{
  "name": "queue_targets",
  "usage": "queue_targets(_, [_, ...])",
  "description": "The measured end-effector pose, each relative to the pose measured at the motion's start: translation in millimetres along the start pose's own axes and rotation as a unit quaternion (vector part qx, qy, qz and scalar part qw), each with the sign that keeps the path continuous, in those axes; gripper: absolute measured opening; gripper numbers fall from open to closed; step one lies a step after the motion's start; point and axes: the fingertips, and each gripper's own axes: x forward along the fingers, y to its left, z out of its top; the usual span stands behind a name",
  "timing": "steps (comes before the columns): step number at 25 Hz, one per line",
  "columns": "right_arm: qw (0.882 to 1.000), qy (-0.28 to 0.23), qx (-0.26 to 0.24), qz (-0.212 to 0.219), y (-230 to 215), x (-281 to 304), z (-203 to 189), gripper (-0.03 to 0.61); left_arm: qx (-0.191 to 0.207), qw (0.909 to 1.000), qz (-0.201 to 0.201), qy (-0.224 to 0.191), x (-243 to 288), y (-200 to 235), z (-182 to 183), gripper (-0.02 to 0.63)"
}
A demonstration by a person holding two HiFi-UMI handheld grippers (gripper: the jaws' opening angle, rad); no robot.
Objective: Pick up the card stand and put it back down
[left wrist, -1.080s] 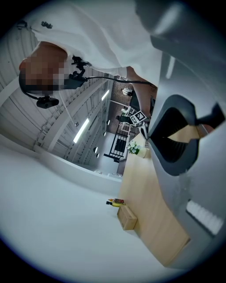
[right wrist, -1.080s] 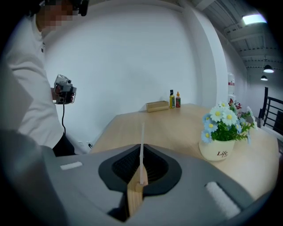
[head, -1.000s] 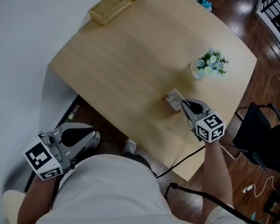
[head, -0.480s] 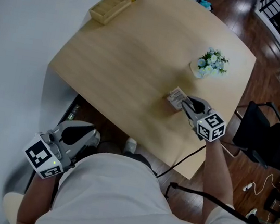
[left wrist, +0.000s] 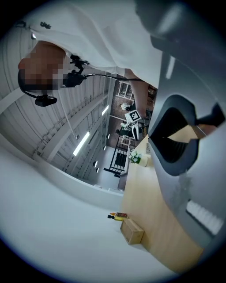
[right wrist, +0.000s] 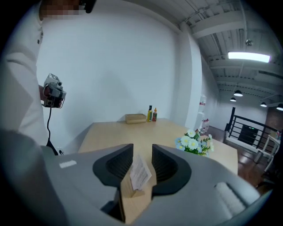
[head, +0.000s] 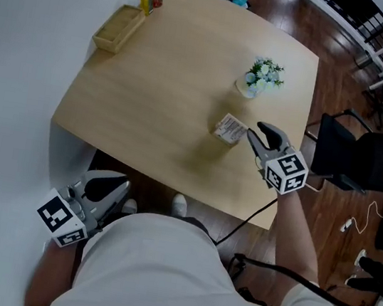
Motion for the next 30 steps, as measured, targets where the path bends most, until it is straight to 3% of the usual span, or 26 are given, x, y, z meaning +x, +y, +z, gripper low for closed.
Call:
queue_targets(6, [0.997, -0.013, 0.03, -0.077, 55, -54, 23, 0.14, 0.033, 0.9976, -0.06, 0.006, -17, 21, 13, 0.002])
queue_targets(13, [0.988, -0.001, 0.074, -0.134, 170, -102, 17, 0.141, 0.051, 0.9912, -0.12, 0.024, -48, 25, 3, 0.002])
queue_targets(17, [0.981, -0.003, 0.112, -0.158, 233, -124, 13, 0.141, 0.043, 0.9905, -0.126, 0.035, -64, 34, -11, 0.002])
queue_targets(21, [0.968, -0.019, 0.151, -0.198, 269, -152, 9, 0.141, 0.034, 0.9896, -0.133, 0.042, -72, 35, -26, 0.002])
queue_targets(25, [0.963, -0.023, 0.18, -0.198, 298, -169, 10, 0.141, 0.048, 0.9868, -0.145, 0.053, -72, 25, -33, 0.002])
queue_targets(30, [0.963, -0.025, 0.182, -0.196, 322, -170, 14, 0.141, 0.049, 0.984, -0.162, 0.054, -71, 14, -29, 0.003])
